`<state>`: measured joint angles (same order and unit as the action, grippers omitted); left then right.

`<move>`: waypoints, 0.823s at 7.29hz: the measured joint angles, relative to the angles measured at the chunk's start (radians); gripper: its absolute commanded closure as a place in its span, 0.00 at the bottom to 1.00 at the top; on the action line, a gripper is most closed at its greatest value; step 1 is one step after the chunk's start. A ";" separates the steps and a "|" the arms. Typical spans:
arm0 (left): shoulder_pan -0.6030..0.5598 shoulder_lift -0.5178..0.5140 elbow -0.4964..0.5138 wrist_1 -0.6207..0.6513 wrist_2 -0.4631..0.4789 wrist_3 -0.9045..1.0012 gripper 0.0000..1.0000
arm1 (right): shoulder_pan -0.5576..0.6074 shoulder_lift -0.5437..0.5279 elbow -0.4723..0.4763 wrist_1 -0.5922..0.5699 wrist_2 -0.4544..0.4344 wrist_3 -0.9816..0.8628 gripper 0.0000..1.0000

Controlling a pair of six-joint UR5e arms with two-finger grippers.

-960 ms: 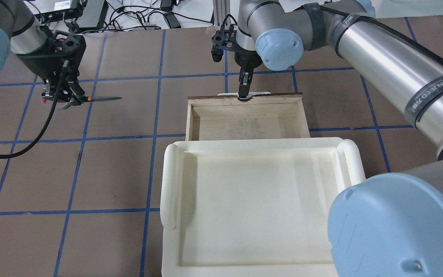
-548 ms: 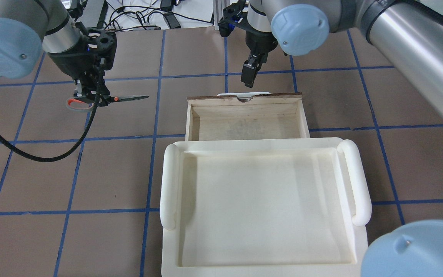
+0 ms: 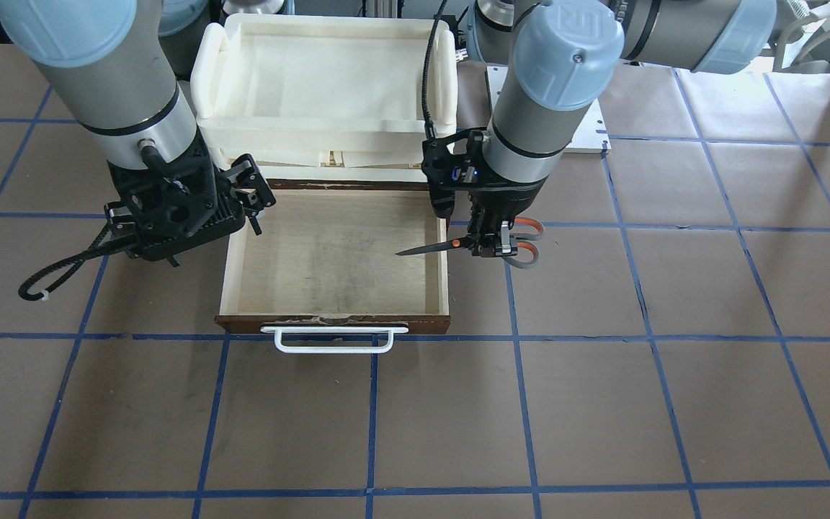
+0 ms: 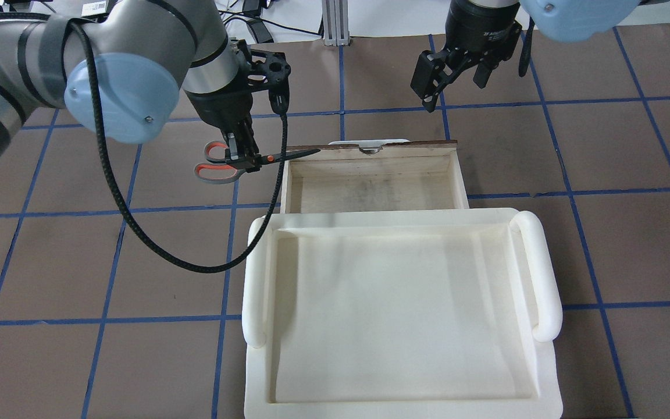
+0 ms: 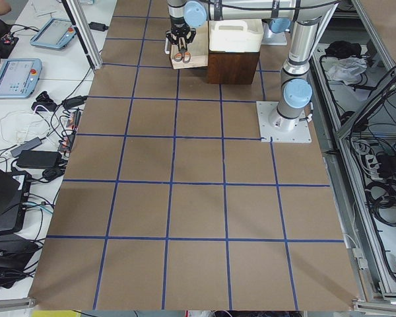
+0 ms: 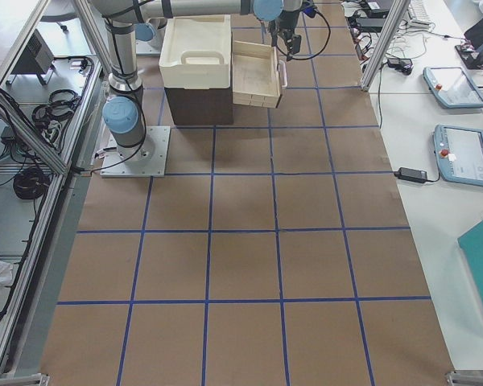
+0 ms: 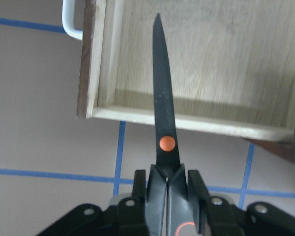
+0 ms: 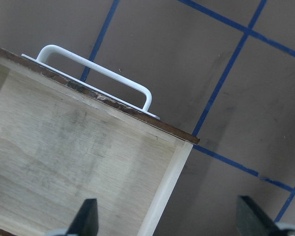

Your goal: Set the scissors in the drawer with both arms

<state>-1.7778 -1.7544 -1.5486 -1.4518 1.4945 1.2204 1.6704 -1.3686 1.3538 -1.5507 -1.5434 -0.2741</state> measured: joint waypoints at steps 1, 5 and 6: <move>-0.046 -0.019 0.005 0.036 -0.030 -0.063 1.00 | -0.002 -0.019 0.008 0.008 -0.001 0.098 0.00; -0.169 -0.108 0.007 0.152 -0.056 -0.173 1.00 | 0.000 -0.058 0.036 0.012 -0.001 0.241 0.00; -0.181 -0.120 0.006 0.157 -0.057 -0.181 1.00 | 0.000 -0.060 0.038 0.013 0.000 0.244 0.00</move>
<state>-1.9593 -1.8740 -1.5423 -1.2946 1.4374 1.0394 1.6708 -1.4285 1.3918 -1.5382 -1.5437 -0.0303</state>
